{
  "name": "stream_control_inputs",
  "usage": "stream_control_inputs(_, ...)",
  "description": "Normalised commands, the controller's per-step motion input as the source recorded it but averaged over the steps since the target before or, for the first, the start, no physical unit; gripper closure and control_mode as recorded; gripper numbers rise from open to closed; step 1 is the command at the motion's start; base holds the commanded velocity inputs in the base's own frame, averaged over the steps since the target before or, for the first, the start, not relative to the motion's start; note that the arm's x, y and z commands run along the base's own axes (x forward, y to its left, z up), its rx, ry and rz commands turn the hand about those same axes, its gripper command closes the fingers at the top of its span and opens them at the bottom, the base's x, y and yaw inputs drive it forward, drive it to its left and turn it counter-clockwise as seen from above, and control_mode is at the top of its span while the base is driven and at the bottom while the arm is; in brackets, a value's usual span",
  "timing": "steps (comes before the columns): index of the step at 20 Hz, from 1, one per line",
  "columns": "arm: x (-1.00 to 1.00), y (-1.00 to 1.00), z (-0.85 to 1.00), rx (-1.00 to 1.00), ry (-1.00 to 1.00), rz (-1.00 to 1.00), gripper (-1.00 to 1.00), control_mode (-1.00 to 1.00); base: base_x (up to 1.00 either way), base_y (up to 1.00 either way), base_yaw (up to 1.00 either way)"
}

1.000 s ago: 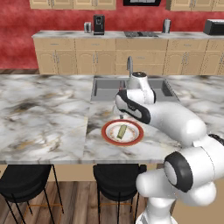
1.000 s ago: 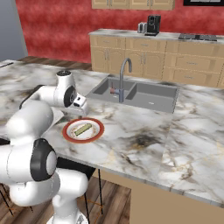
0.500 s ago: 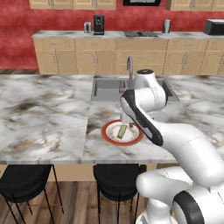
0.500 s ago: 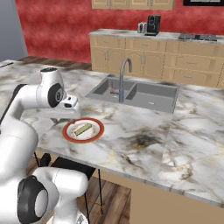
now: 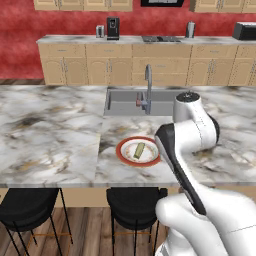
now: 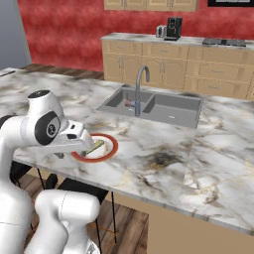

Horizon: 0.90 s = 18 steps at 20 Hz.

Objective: Retrieve the butter from the fridge and place it on a plate on the dining table. Then retrieve the butter knife by the fridge and place it near the plate.

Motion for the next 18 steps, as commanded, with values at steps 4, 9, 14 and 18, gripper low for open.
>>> stream_control_inputs(4, -0.6, -0.35, 0.25, 0.19, 0.0, 0.0, -1.0, -1.0, 0.0, 0.0, 0.0)
stream_control_inputs(9, -0.44, -0.15, 0.31, 0.13, 0.0, 0.0, -1.0, -1.0, 0.0, 0.0, 0.0)
stream_control_inputs(14, -0.07, -0.01, 0.15, 0.0, 0.0, -0.04, -1.0, -1.0, 0.0, 0.0, 0.0)
stream_control_inputs(18, 0.13, 0.0, 0.01, -0.05, 0.13, -0.28, -1.0, -1.0, 0.0, 0.0, 0.0)
